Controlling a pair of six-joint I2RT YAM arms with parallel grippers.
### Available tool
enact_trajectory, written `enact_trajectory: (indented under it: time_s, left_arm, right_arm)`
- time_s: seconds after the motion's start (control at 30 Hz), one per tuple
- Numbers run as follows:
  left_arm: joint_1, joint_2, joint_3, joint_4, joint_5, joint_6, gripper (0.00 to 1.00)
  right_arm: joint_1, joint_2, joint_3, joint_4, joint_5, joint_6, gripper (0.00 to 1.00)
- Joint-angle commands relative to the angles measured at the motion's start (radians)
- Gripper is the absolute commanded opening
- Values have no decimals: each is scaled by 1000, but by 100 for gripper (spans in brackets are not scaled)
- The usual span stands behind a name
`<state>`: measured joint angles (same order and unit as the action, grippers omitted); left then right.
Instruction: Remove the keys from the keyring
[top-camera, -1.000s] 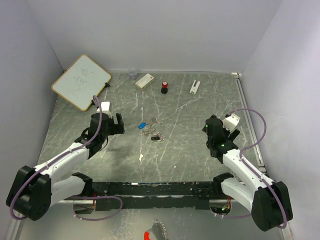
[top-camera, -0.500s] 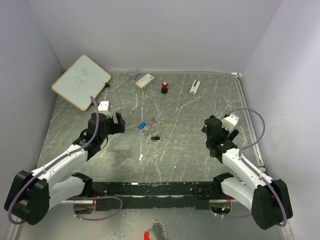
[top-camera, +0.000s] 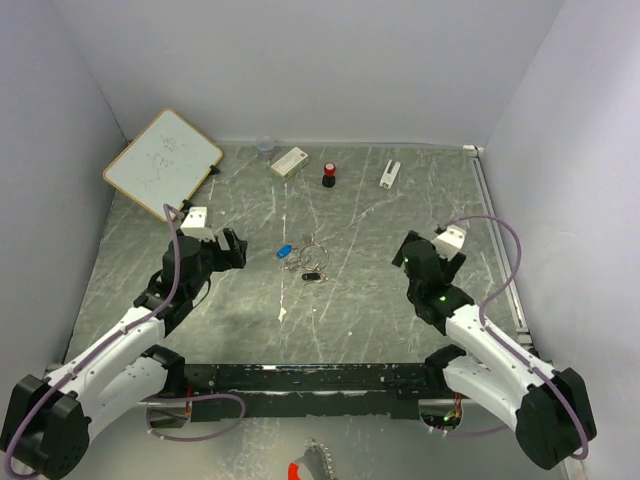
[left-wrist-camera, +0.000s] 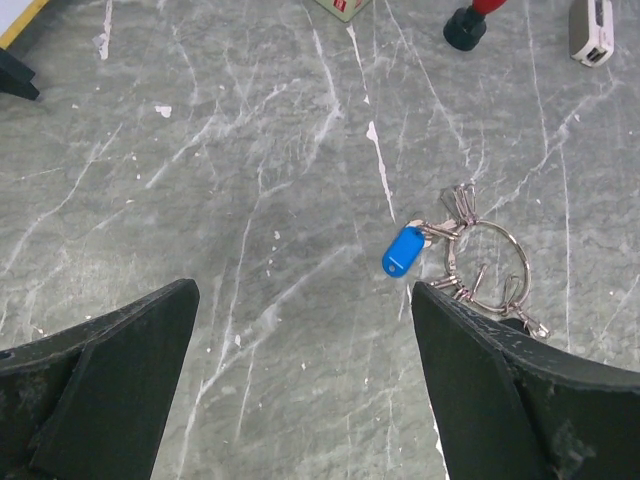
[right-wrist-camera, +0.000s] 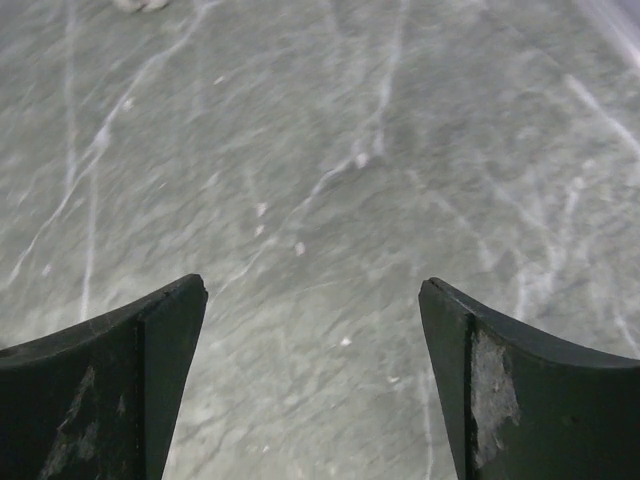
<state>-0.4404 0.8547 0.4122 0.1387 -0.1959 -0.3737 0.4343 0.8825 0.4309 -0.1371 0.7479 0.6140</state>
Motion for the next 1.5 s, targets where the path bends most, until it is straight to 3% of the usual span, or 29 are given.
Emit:
enact_trajectory:
  time_s: [0.0,0.1,0.17,0.43,0.83,1.17,1.47]
  left_arm:
    - [-4,24,48,-2,14,7,99]
    - [-4,48,59,30,14,-16,99]
    - [-4,60,56,68,21,-38,99]
    - [-2,130,63,146,11,-79,99]
    - [-4,83,1,136,-24,-52,94]
    - [-4,31,-16,113,-32,-36,93]
    - [-4,49,-11,113,-39,-42,93]
  right_arm:
    - [127,30,27,37,-5,-74,81]
    - [195,104,65,60,-127,-132,56]
    - [233,146,70,80,-204,-117,48]
    - [292,196,39,271,-362,-121,43]
    - [423,457,51,496,-340,-136,42]
    - [427,624,142,517,-371,-148,30]
    - [434,655,153,511,-395,-131,30]
